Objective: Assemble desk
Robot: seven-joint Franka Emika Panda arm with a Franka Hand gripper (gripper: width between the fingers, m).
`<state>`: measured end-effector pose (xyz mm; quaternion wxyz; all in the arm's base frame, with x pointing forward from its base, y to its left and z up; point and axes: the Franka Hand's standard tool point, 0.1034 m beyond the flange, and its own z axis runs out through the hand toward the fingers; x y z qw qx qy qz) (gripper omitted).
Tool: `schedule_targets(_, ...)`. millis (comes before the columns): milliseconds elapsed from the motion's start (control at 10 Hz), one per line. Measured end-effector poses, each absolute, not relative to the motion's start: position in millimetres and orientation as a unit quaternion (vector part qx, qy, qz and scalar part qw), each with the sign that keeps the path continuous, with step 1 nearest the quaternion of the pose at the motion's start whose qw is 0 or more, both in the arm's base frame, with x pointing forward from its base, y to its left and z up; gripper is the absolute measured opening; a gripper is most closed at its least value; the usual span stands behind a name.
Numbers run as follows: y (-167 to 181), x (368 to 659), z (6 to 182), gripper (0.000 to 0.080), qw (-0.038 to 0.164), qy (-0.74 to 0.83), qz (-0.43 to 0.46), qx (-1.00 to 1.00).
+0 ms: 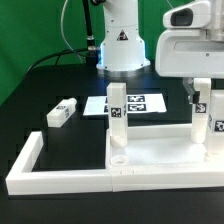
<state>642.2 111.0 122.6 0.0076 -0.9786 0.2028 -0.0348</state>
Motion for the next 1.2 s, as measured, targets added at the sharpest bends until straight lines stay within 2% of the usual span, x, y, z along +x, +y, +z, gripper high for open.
schedule_targets(100, 111.7, 641.9, 122.0, 0.0533, 0.007, 0.201, -0.035, -0.979)
schedule_targets(200, 111.2, 641.9, 121.6, 0.0533, 0.007, 0.21, -0.034, -0.977)
schedule_targets(300, 111.6, 641.8, 121.4, 0.0378, 0.009, 0.25, -0.034, -0.968)
schedule_targets(400, 111.7, 641.8, 121.3, 0.0378, 0.01, 0.288, -0.033, -0.957)
schedule_targets(500, 111.5, 641.8, 121.1, 0.0287, 0.011, 0.315, -0.033, -0.948)
schedule_targets(700, 111.1, 641.7, 120.9, 0.0287, 0.013, 0.37, -0.032, -0.929)
schedule_targets(800, 111.2, 641.2, 120.3, 0.0287, 0.014, 0.444, -0.033, -0.895)
schedule_targets(1200, 119.0, 641.9, 118.8, 0.0289, 0.058, 0.743, -0.006, -0.666)
